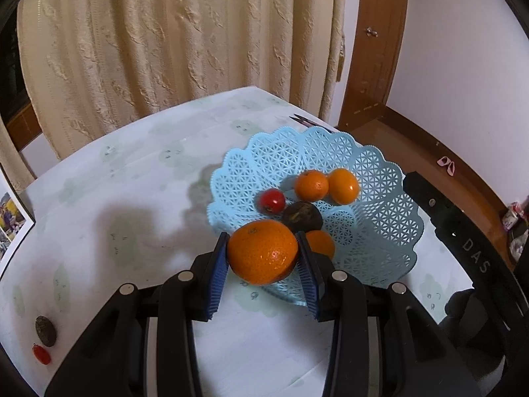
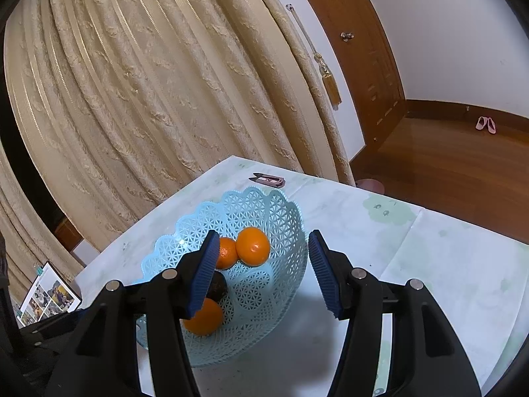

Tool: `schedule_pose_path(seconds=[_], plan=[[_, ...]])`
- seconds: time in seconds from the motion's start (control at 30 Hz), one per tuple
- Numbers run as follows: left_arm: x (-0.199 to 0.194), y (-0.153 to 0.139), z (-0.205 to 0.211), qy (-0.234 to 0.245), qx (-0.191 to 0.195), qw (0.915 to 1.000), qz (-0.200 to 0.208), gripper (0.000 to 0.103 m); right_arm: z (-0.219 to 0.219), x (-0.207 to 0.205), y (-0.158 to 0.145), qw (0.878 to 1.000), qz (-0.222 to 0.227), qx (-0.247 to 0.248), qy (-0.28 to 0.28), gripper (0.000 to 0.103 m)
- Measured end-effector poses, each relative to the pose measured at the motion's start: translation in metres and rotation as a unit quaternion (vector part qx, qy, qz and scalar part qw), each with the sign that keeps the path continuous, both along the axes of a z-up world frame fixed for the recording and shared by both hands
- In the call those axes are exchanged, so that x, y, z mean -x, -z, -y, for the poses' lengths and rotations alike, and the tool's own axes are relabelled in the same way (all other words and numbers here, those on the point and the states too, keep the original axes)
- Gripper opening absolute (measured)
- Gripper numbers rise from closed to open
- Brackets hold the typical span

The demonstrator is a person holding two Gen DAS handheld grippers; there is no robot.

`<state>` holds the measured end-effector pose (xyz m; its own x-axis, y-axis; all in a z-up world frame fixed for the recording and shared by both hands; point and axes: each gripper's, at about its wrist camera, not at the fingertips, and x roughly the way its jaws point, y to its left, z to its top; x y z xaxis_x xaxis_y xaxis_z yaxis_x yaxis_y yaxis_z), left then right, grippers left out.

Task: Organize fruits
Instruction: 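Lower the held orange into the blue basket and open the left gripper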

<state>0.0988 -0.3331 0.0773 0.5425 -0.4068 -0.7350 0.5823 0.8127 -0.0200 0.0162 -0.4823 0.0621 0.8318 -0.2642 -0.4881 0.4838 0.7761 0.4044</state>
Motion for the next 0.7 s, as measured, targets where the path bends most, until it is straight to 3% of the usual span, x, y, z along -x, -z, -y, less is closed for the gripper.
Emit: schedule_pose_path(seconds=[0.13, 0.17, 0.3, 0.7], plan=[[0.0, 0.002, 0.003, 0.001, -0.003, 1.0, 0.002, 0.04, 0.0, -0.001, 0.0, 1.0, 0.0, -0.002, 0.001, 0.059], [0.0, 0.002, 0.003, 0.0, -0.002, 1.0, 0.004, 0.041, 0.0, 0.0, 0.0, 1.0, 0.001, -0.002, 0.002, 0.064], [0.002, -0.004, 0.0, -0.003, 0.003, 0.9998, 0.02, 0.056, 0.001, 0.003, -0.001, 1.0, 0.006, -0.001, 0.01, 0.067], [0.009, -0.015, -0.017, -0.024, -0.004, 0.9984, 0.051, 0.07, -0.003, 0.003, -0.002, 1.0, 0.002, 0.008, 0.012, 0.067]])
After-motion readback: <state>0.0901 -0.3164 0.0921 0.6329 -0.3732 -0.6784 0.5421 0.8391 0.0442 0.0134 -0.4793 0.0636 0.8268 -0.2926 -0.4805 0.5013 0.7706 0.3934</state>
